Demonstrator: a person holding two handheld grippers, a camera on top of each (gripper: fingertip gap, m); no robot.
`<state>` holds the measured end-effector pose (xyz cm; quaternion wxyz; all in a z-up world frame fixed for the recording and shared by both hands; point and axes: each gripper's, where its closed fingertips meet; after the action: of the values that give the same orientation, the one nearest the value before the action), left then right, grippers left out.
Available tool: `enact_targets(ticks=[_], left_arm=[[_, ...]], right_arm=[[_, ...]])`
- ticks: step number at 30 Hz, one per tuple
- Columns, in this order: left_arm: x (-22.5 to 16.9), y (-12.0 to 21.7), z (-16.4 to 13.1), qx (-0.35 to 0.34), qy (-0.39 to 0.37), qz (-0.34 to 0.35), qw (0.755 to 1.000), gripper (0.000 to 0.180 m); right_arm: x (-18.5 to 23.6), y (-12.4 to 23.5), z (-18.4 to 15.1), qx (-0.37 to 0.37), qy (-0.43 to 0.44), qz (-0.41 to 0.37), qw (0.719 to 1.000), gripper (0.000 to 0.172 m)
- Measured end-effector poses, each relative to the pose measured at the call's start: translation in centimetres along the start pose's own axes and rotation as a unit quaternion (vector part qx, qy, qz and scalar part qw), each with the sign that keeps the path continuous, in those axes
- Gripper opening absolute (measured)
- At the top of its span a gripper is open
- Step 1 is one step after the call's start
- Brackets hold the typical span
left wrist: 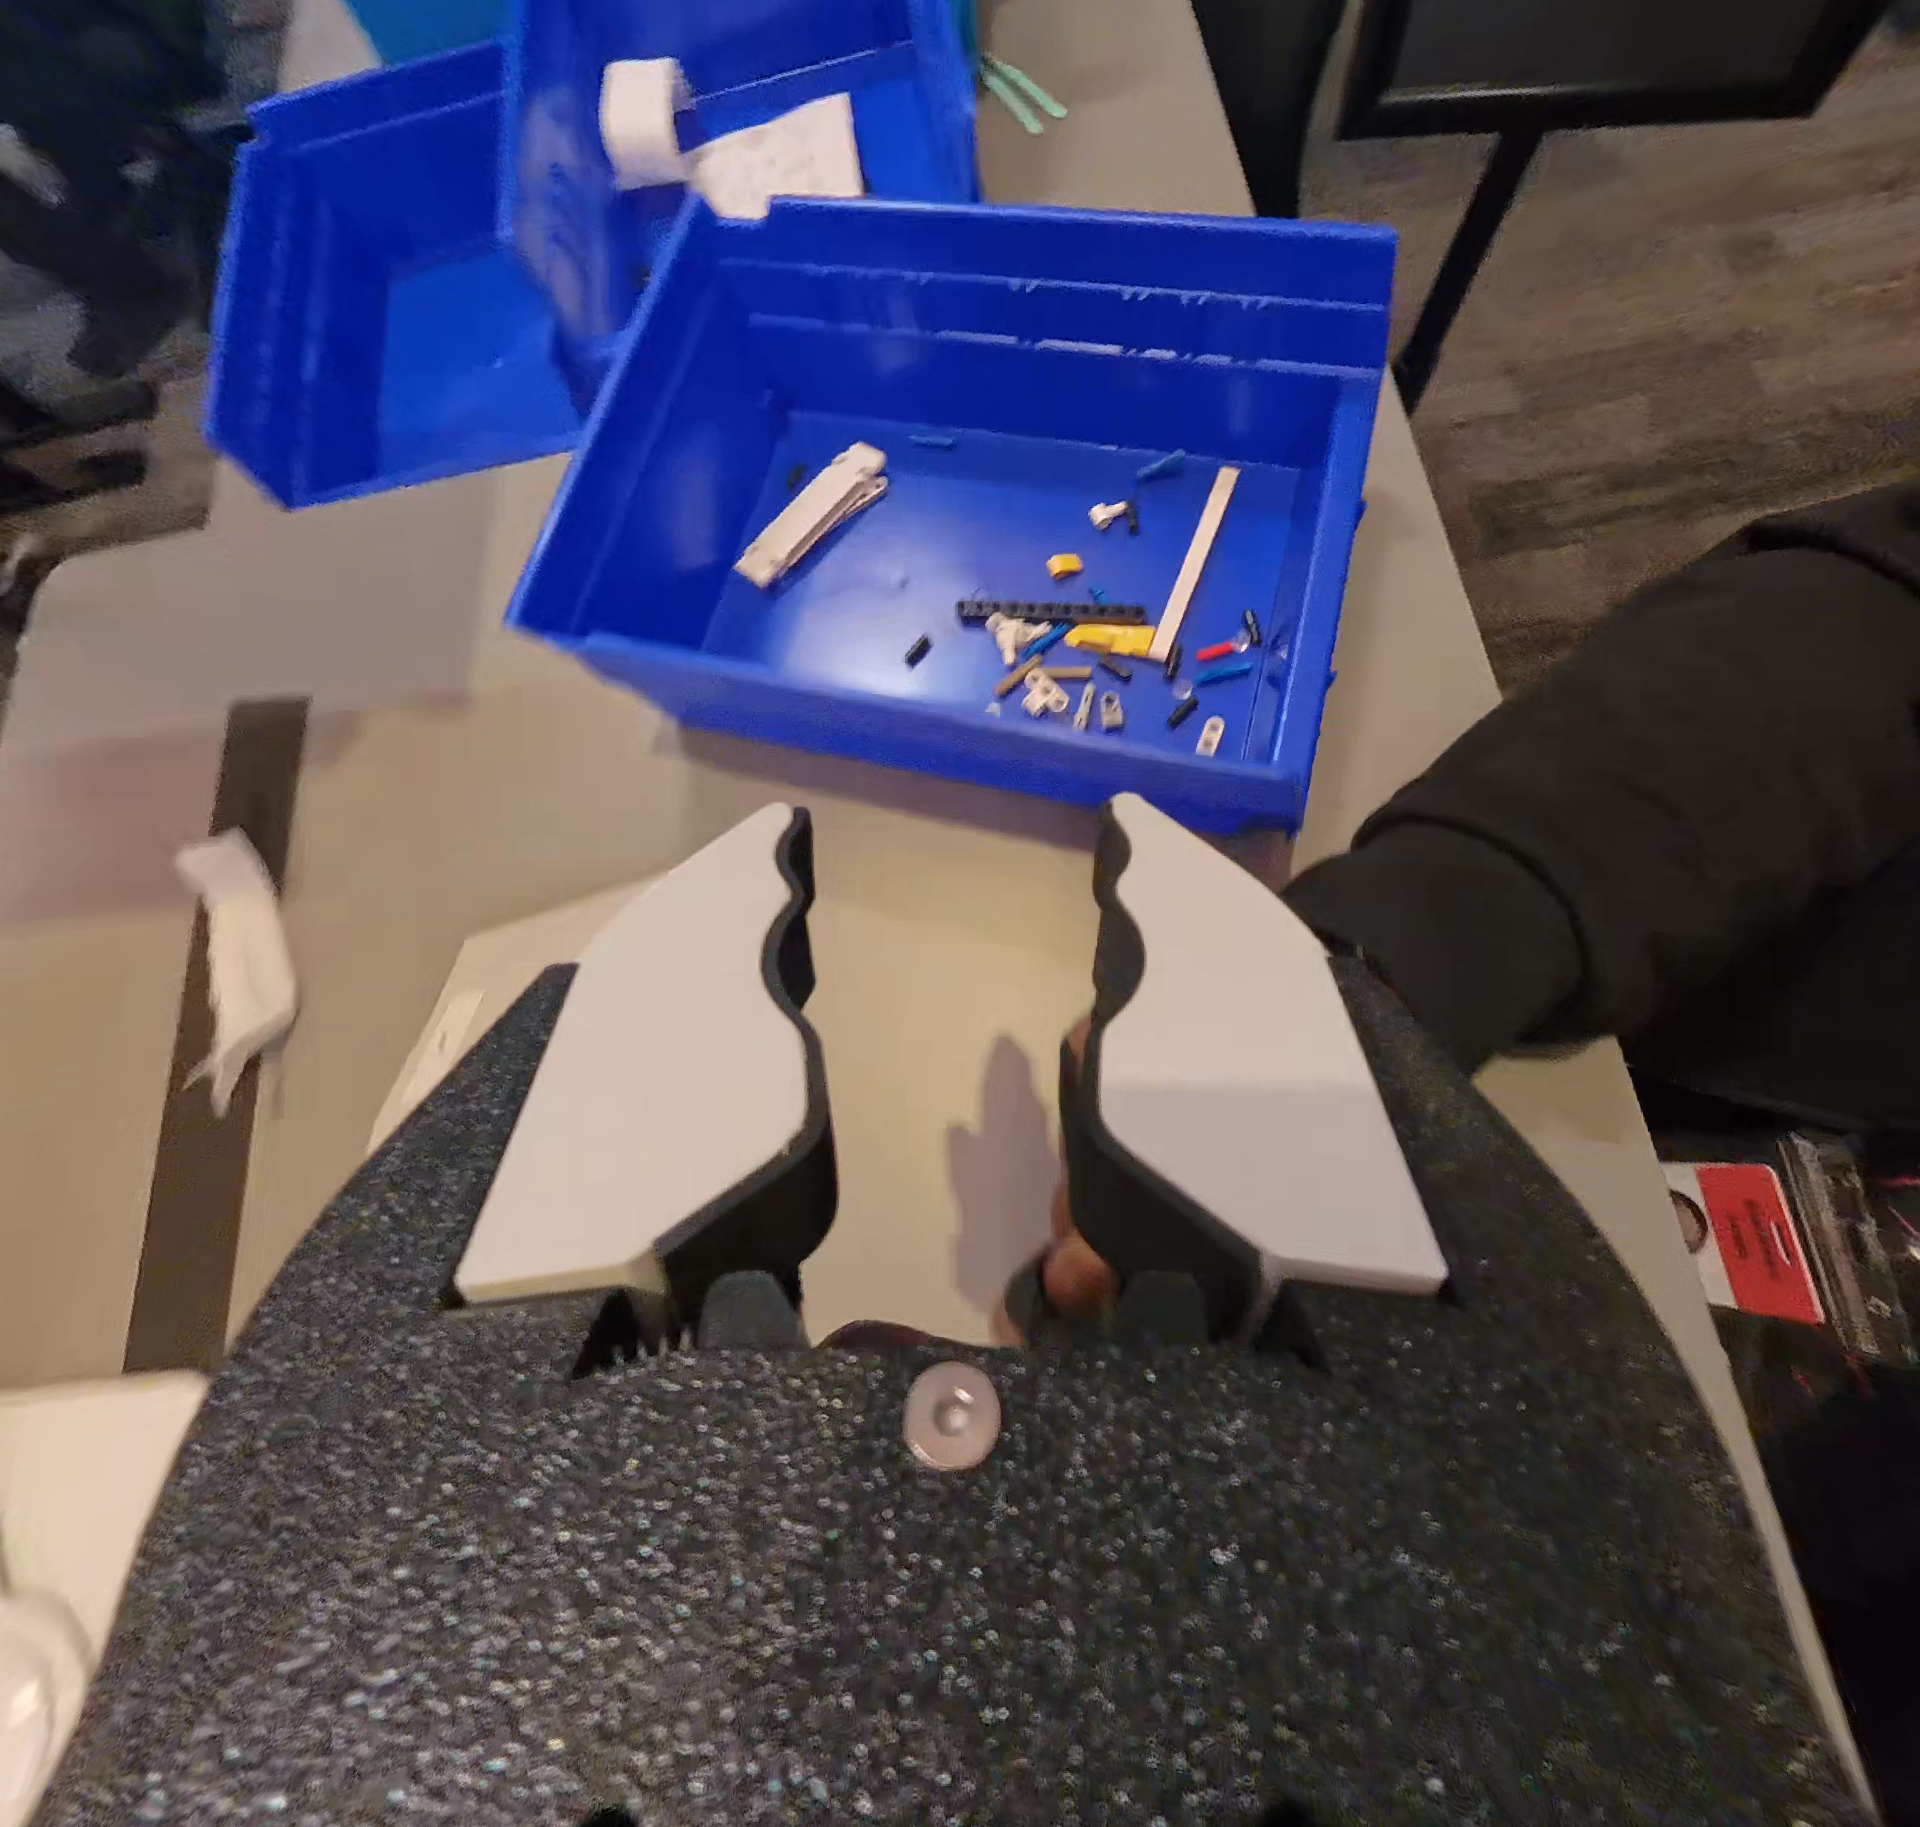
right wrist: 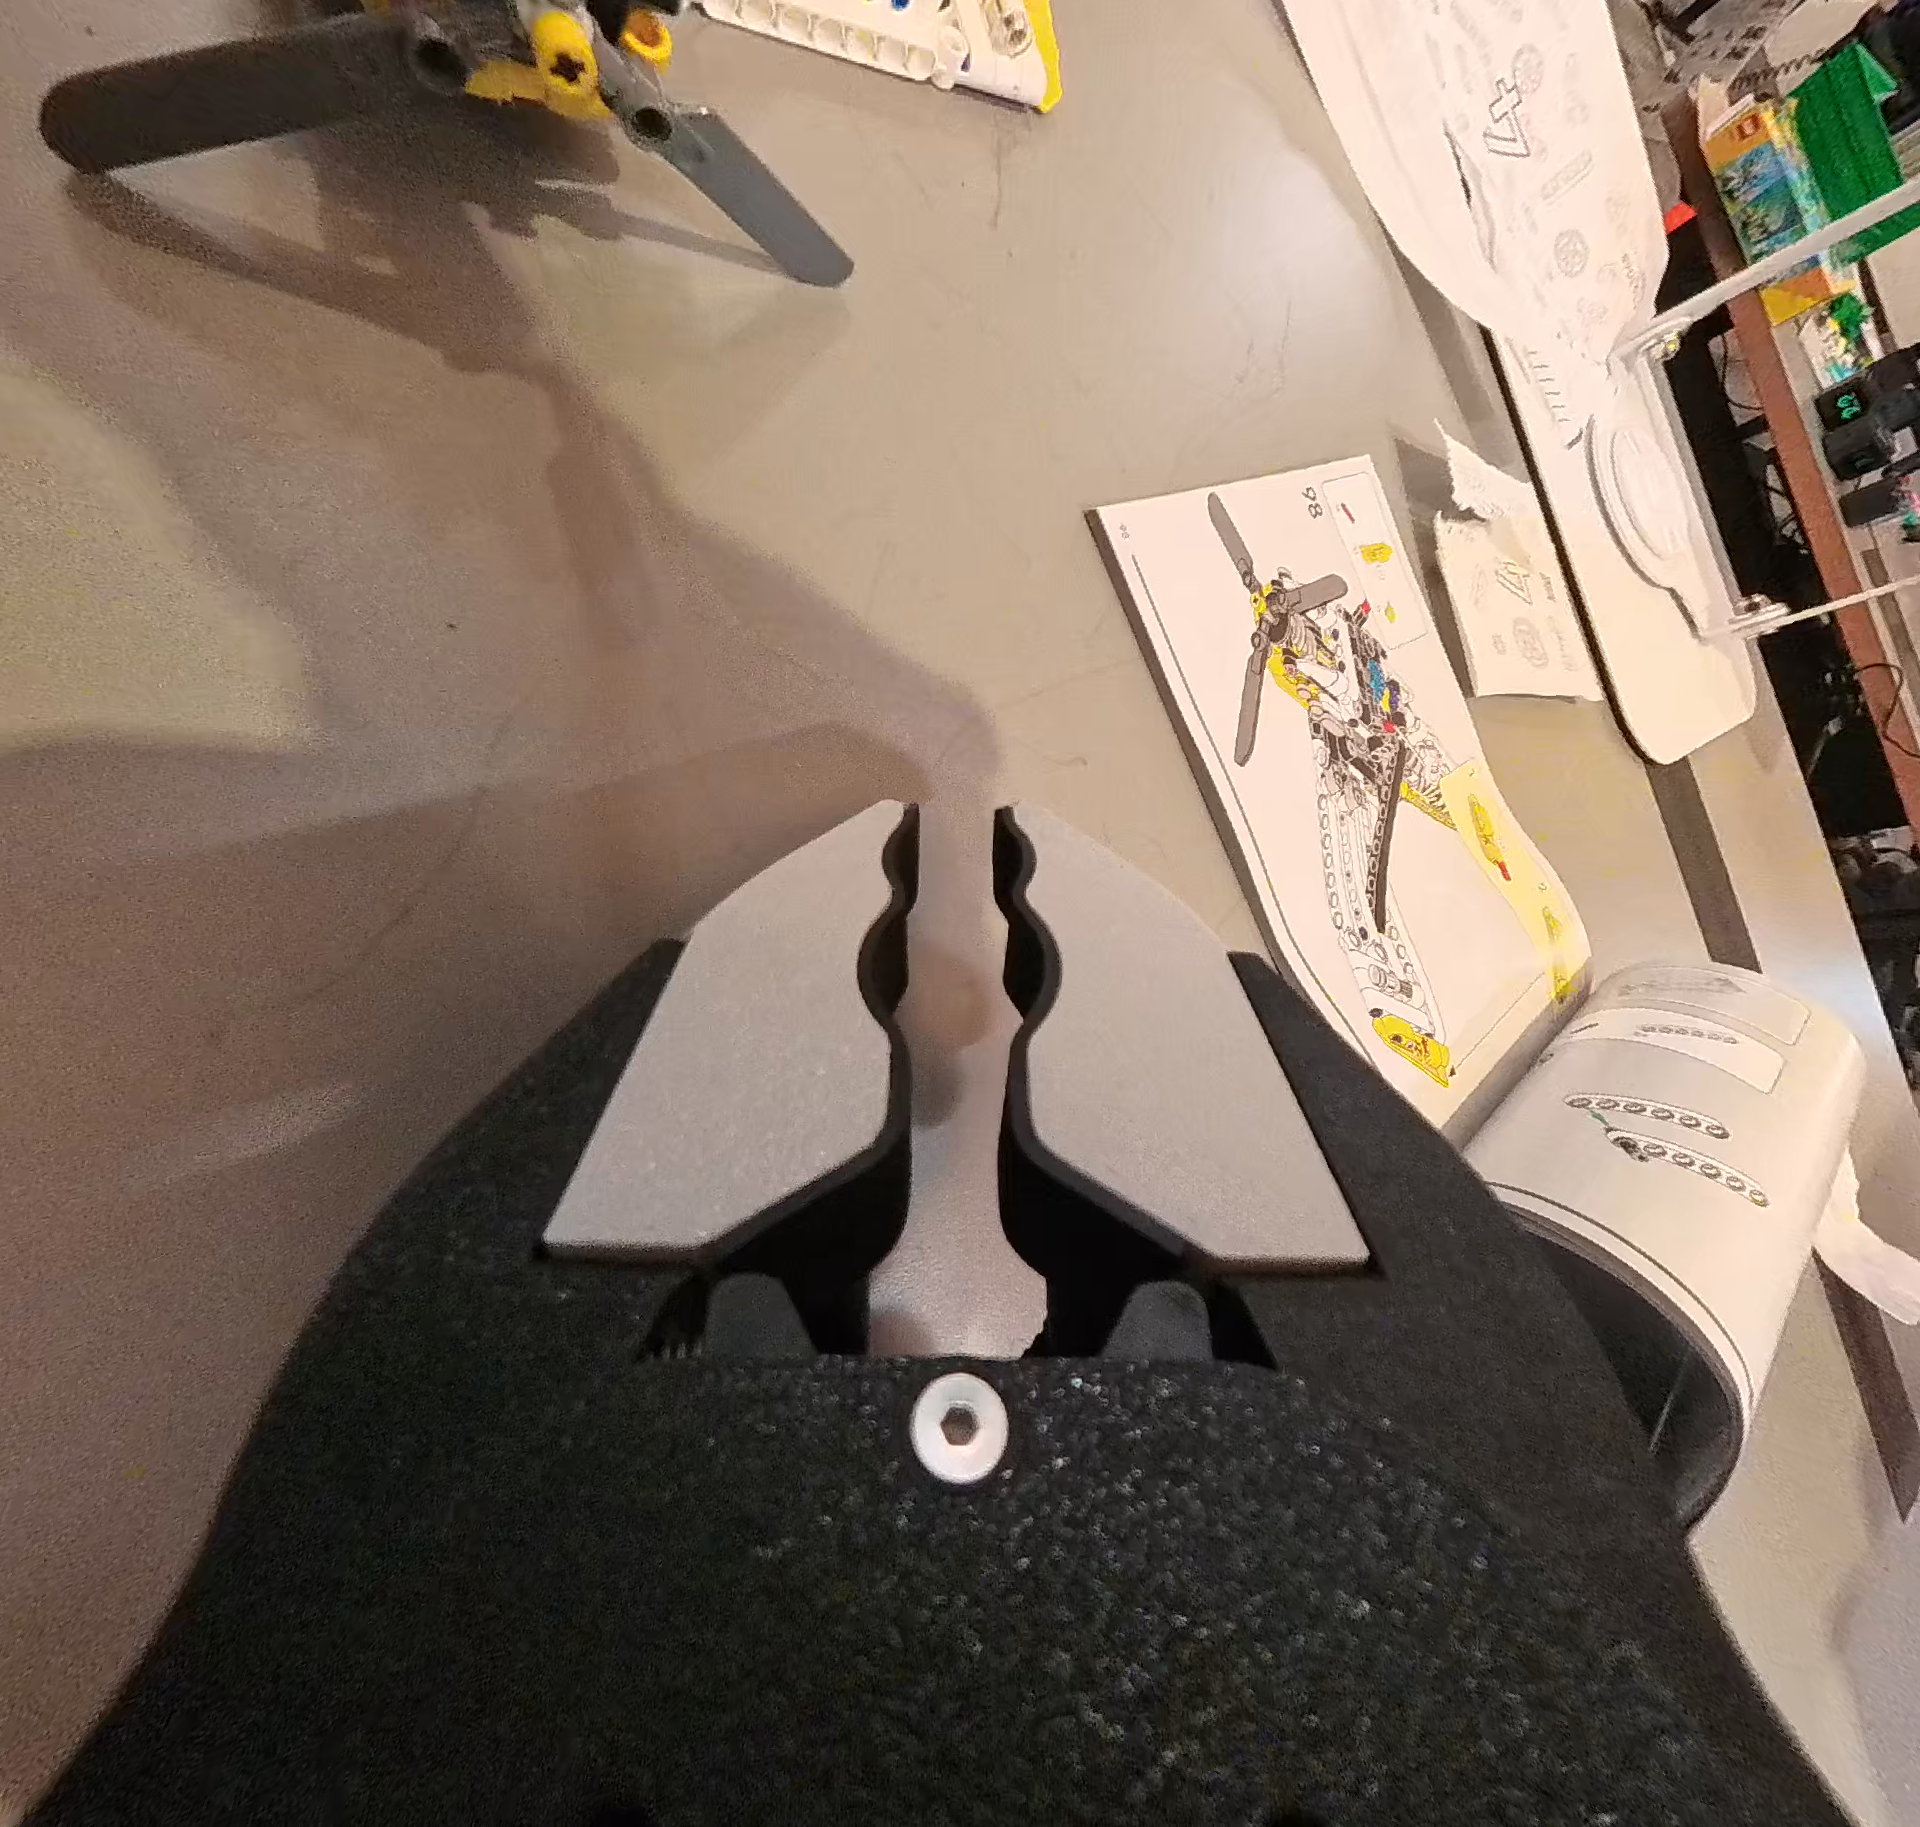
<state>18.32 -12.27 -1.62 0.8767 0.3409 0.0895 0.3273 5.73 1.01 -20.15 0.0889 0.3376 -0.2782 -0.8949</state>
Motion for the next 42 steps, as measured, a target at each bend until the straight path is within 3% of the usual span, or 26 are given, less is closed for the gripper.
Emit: enact_targets(ticks=[4,10,13,17,25,29,32,33,36,39,42], left_arm=[[-0.4,7.2,-5.5,-0.003,0.069,0.071,0.995,0.055],[-3.6,16.9,-19.2,0.046,0.197,0.243,0.949,0.058],[-6.4,18.1,-25.5,0.106,0.231,0.266,0.930,0.063],[-8.0,17.3,-30.4,0.187,0.231,0.260,0.919,0.066],[-8.5,13.8,-33.1,0.282,0.059,0.185,0.939,0.056],[-9.4,13.6,-32.7,0.248,-0.046,0.121,0.960,0.055],[-12.7,14.0,-32.5,0.220,-0.193,0.005,0.956,0.055],[-13.7,14.3,-32.6,0.209,-0.209,-0.031,0.955,0.055],[-15.9,16.0,-32.2,0.194,-0.175,-0.099,0.960,0.047],[-17.4,17.8,-29.8,0.124,-0.146,-0.116,0.975,0.057],[-16.0,18.6,-29.3,0.109,-0.077,-0.055,0.990,0.072]], right_arm=[[0.0,0.0,-0.1,0.005,-0.008,0.001,1.000,0.012],[-0.3,-0.1,-0.5,0.027,-0.048,0.003,0.998,0.012],[-0.2,-0.2,-0.4,0.028,-0.055,0.003,0.998,0.011],[0.2,-0.3,0.1,0.018,-0.064,0.014,0.998,0.011],[0.3,-0.3,0.2,0.013,-0.068,0.027,0.997,0.011],[0.7,-0.3,0.4,0.013,-0.062,0.038,0.997,0.012],[1.3,-0.2,0.8,0.005,-0.067,0.056,0.996,0.014],[1.5,-0.1,1.0,0.000,-0.070,0.062,0.996,0.015],[1.7,0.0,1.1,-0.007,-0.081,0.075,0.994,0.018],[1.7,-0.1,1.2,-0.007,-0.085,0.083,0.993,0.022],[2.0,-0.3,1.7,-0.012,-0.080,0.092,0.992,0.026]])
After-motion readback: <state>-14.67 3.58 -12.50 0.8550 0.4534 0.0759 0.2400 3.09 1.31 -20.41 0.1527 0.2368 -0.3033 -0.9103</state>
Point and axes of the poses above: each gripper's, where its closed fingertips meet, y back along the fingers, z out of its top, x = y × z across the jaws, and after that the axes turned 6 degrees about -z, right-handed
